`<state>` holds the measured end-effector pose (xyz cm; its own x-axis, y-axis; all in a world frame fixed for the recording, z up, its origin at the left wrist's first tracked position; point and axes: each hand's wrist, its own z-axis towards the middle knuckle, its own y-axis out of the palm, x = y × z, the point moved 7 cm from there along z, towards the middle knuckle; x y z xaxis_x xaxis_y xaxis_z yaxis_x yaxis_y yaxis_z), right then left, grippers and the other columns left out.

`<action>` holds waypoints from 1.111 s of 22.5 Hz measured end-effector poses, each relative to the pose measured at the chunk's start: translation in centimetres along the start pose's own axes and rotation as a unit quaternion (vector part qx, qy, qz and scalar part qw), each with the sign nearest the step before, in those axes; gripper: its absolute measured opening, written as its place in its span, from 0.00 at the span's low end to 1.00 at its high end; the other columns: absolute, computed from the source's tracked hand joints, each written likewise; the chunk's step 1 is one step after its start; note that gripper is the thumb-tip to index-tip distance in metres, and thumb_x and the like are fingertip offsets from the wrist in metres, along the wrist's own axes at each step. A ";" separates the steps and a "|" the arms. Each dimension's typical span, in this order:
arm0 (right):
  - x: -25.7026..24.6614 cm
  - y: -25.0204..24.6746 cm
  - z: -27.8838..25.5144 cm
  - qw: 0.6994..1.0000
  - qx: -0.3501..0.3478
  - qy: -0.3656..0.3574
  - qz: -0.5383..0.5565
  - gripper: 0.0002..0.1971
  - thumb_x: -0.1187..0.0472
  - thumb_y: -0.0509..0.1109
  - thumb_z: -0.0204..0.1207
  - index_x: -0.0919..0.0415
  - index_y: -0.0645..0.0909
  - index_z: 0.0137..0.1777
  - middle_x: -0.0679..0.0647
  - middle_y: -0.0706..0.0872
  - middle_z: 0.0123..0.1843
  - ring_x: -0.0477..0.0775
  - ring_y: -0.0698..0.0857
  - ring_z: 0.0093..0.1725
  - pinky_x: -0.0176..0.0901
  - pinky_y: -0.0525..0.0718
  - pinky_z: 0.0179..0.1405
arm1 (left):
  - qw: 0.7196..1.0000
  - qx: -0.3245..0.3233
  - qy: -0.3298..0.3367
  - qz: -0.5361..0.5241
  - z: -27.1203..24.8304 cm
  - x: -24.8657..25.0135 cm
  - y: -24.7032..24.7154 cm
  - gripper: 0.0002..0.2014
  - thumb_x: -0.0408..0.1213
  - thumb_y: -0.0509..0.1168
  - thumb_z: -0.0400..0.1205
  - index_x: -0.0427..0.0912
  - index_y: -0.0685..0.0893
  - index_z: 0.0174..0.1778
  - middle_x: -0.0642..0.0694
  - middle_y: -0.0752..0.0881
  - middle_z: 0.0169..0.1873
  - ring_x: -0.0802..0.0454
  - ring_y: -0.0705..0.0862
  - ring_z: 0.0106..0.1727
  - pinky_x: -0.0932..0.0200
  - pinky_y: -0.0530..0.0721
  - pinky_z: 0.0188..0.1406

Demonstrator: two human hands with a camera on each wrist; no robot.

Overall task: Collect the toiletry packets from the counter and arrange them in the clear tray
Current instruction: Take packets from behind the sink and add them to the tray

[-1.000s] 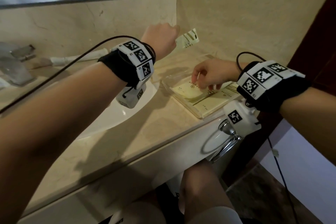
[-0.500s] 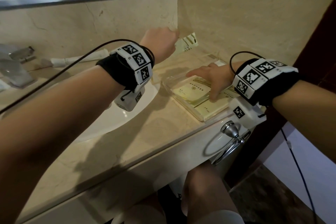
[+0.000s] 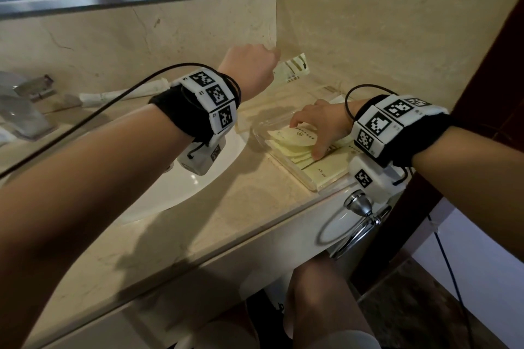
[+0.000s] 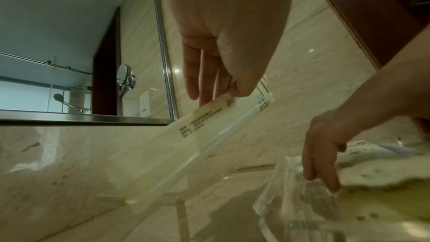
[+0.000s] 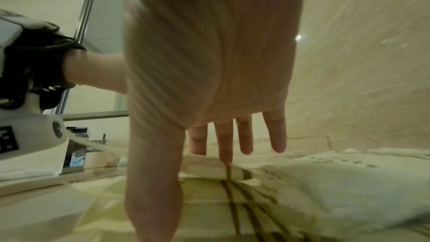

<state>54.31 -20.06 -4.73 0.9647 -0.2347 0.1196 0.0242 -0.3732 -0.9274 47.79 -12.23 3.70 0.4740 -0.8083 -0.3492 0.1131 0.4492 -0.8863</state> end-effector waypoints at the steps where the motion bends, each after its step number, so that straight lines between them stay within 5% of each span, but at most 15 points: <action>1: -0.2 0.1 0.1 1.000 -0.001 0.000 -0.007 0.41 0.52 0.77 0.68 0.51 0.61 0.78 0.56 0.69 0.73 0.58 0.63 0.75 0.53 0.71 0.73 | 1.000 0.000 0.001 0.001 0.0 0.1 -0.1 0.13 0.29 0.50 0.85 0.29 0.75 0.61 0.29 0.84 0.49 0.32 0.83 0.48 0.49 0.71 0.35; 6: 0.1 -0.3 -0.8 1.000 -0.025 0.004 0.001 0.46 0.51 0.79 0.65 0.45 0.56 0.80 0.53 0.68 0.75 0.58 0.65 0.75 0.55 0.71 0.73 | 1.000 -0.002 -0.002 -0.008 -0.5 -0.1 -0.6 0.14 0.29 0.50 0.85 0.30 0.74 0.63 0.29 0.84 0.50 0.33 0.83 0.48 0.50 0.69 0.35; 9: 1.5 -2.5 -2.0 0.985 0.026 0.006 0.170 0.37 0.54 0.74 0.71 0.48 0.61 0.79 0.52 0.72 0.75 0.55 0.75 0.70 0.49 0.73 0.70 | 1.000 0.006 -0.003 0.003 -1.1 -0.2 -1.8 0.13 0.29 0.49 0.85 0.30 0.74 0.60 0.30 0.85 0.46 0.36 0.79 0.39 0.51 0.67 0.30; 12: 2.6 -4.4 -3.4 0.873 0.133 0.003 0.469 0.20 0.56 0.66 0.79 0.53 0.73 0.71 0.49 0.85 0.61 0.49 0.83 0.55 0.45 0.78 0.57 | 0.997 0.015 0.039 0.063 -1.8 1.3 -3.1 0.11 0.27 0.49 0.84 0.30 0.75 0.55 0.32 0.86 0.43 0.39 0.75 0.34 0.52 0.65 0.29; 16: 2.1 -3.7 -3.4 0.755 0.163 -0.012 0.635 0.17 0.48 0.54 0.83 0.59 0.78 0.56 0.50 0.89 0.42 0.49 0.85 0.39 0.42 0.80 0.44 | 0.990 0.020 0.086 0.107 -2.7 4.2 -4.0 0.13 0.28 0.48 0.85 0.29 0.76 0.57 0.33 0.88 0.48 0.36 0.83 0.42 0.51 0.69 0.36; 19: 3.5 -3.1 -3.7 0.654 0.244 0.036 0.715 0.16 0.52 0.55 0.82 0.59 0.79 0.44 0.50 0.89 0.28 0.49 0.84 0.31 0.39 0.82 0.34 | 0.985 0.028 0.120 0.120 -2.8 6.2 -4.2 0.14 0.29 0.48 0.87 0.31 0.77 0.58 0.35 0.88 0.50 0.35 0.86 0.50 0.51 0.70 0.37; 22: 5.2 -2.4 -4.7 0.607 0.315 0.097 0.723 0.12 0.63 0.57 0.80 0.61 0.77 0.37 0.51 0.85 0.22 0.46 0.82 0.23 0.35 0.80 0.24 | 0.977 0.083 0.166 0.107 -3.1 7.8 -4.3 0.13 0.31 0.49 0.84 0.34 0.80 0.50 0.43 0.84 0.34 0.43 0.78 0.31 0.61 0.66 0.24; 24: 6.4 -1.9 -5.4 0.593 0.338 0.135 0.719 0.11 0.65 0.58 0.80 0.60 0.76 0.36 0.53 0.84 0.28 0.42 0.80 0.18 0.33 0.81 0.23 | 0.983 0.110 0.141 0.038 -2.7 7.4 -4.4 0.13 0.37 0.49 0.85 0.37 0.78 0.49 0.47 0.81 0.32 0.46 0.73 0.28 0.64 0.59 0.20; 25: 7.0 -1.6 -5.7 0.585 0.340 0.148 0.722 0.11 0.65 0.57 0.80 0.60 0.76 0.36 0.53 0.83 0.30 0.41 0.79 0.17 0.34 0.81 0.24 | 0.991 0.085 0.106 -0.002 -2.2 6.5 -3.8 0.14 0.40 0.48 0.86 0.37 0.76 0.52 0.46 0.82 0.35 0.45 0.74 0.30 0.61 0.63 0.21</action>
<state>59.49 -26.25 -0.42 0.0235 -0.0474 -0.9986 -0.5632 0.8247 -0.0524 48.52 -20.06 4.06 0.2808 -0.8636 -0.4188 0.2682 0.4895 -0.8297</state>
